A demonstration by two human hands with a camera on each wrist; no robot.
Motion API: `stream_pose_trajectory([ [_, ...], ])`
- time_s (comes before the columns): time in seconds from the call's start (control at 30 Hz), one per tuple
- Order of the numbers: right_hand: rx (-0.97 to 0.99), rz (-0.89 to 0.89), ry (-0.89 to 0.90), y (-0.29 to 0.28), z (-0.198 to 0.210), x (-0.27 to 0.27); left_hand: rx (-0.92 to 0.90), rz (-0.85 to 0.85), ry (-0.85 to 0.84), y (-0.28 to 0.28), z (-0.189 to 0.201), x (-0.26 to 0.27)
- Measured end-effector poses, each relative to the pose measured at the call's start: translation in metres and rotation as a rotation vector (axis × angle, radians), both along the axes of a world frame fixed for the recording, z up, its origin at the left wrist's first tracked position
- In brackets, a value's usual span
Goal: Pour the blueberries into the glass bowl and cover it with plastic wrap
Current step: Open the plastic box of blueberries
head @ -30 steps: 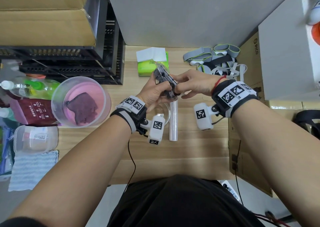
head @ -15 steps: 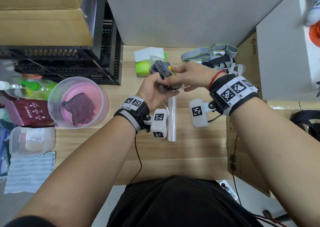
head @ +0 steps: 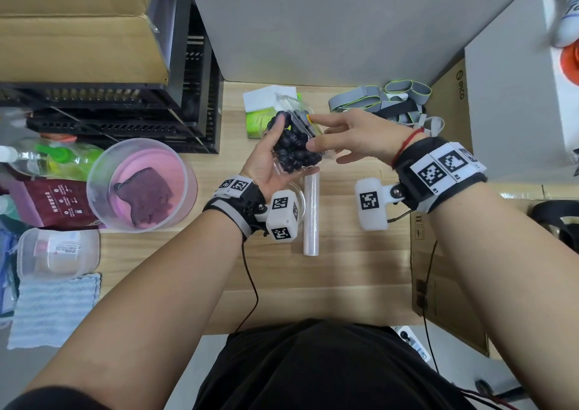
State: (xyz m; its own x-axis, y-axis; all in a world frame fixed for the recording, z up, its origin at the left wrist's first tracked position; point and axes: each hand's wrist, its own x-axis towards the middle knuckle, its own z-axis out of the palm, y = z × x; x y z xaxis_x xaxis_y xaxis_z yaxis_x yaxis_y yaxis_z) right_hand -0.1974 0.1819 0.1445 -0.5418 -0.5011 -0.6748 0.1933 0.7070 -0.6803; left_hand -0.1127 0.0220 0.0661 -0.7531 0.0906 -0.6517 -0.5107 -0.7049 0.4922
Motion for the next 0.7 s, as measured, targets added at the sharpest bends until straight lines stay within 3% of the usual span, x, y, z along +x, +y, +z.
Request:
stream_pose_trajectory([
  [0.13, -0.106, -0.15, -0.092, 0.013, -0.001, -0.004, 0.007, 0.006, 0.004, -0.005, -0.006, 0.002],
  [0.27, -0.28, -0.411, -0.263, 0.028, -0.006, -0.012, 0.02, 0.066, -0.004, -0.009, -0.014, 0.004],
  [0.4, -0.418, -0.665, -0.354, 0.044, -0.019, -0.013, 0.047, 0.022, -0.014, -0.011, -0.016, 0.005],
  [0.57, -0.447, -1.02, -0.324, 0.05, -0.047, -0.001, 0.029, 0.022, -0.047, -0.014, -0.018, 0.006],
  [0.7, -0.353, -0.951, -0.364, 0.044, -0.06, 0.011, -0.039, -0.01, -0.062, -0.012, -0.013, 0.008],
])
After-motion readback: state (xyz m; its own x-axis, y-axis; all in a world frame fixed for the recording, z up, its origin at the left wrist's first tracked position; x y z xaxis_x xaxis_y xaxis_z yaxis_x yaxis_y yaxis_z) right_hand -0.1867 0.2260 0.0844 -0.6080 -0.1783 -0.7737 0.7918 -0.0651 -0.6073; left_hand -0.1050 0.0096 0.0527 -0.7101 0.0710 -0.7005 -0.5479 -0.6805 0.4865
